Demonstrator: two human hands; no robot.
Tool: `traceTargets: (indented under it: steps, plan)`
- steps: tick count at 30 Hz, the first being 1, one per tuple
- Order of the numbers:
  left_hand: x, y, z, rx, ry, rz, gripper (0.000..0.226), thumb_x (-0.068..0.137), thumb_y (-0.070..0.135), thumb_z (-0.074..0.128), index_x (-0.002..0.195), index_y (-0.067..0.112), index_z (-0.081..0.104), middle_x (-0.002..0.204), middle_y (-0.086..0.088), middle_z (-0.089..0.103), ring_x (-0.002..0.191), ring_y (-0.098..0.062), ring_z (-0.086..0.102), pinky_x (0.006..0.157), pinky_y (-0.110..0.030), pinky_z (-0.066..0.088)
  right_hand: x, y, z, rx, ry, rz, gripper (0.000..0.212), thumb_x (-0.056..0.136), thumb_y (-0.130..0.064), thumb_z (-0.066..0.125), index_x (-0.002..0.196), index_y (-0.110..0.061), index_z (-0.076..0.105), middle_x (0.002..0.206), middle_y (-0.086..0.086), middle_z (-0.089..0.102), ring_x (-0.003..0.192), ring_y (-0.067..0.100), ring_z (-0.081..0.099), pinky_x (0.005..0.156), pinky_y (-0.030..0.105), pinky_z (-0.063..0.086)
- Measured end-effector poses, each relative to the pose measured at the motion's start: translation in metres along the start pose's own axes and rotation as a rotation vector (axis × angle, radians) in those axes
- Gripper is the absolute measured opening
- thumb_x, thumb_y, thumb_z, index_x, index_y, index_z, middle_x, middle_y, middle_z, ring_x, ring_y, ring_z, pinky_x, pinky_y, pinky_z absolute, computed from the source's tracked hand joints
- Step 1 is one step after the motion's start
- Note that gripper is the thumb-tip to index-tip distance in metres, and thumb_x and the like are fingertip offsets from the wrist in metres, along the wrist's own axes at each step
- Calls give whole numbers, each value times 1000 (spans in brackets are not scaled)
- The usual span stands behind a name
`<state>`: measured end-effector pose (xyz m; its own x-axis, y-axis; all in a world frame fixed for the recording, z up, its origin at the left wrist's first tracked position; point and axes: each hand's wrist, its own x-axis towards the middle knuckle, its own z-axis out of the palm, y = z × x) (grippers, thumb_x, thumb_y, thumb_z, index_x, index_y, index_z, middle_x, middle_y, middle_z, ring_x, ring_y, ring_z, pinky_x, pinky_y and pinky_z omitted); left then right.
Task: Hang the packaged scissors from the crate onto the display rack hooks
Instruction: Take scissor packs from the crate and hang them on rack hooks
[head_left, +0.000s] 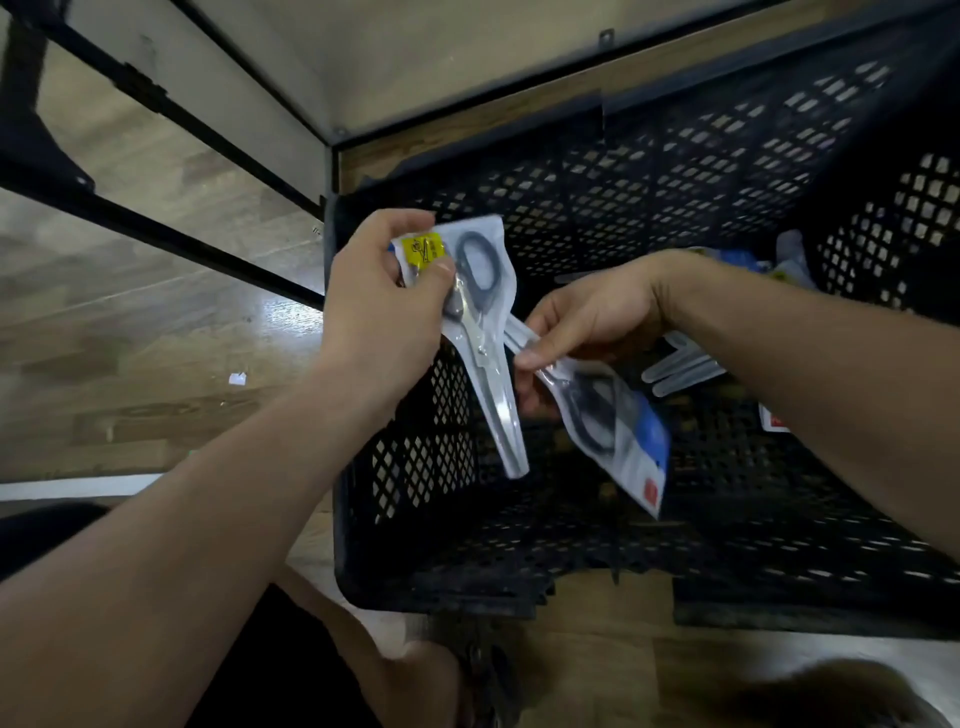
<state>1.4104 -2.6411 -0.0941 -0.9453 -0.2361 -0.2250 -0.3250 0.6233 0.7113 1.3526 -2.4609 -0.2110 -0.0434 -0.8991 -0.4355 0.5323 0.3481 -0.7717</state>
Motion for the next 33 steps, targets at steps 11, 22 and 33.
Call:
traceTargets:
  steps: [11,22,33]
  plan:
    - [1,4,-4,80,-49,64,65,91,5,66,149,28,47,127,13,65,94,11,63,79,-7,50,-33,13,-40,-290,841,113,25,95,-29,72,103,-5,75,82,17,73,65,25,62,62,40,51]
    - [-33,43,-14,-184,-171,80,51,94,6,65,140,25,55,130,7,65,113,-13,66,100,-38,55,-128,-16,77,678,1095,-163,28,104,-5,41,104,-12,68,103,15,76,92,31,77,83,33,62]
    - [-138,224,-233,-590,-149,-89,60,92,-13,63,134,28,53,119,-3,68,97,-10,70,84,-25,57,-271,-247,295,555,1286,-202,30,94,4,62,116,-16,53,110,17,76,92,32,77,78,37,62]
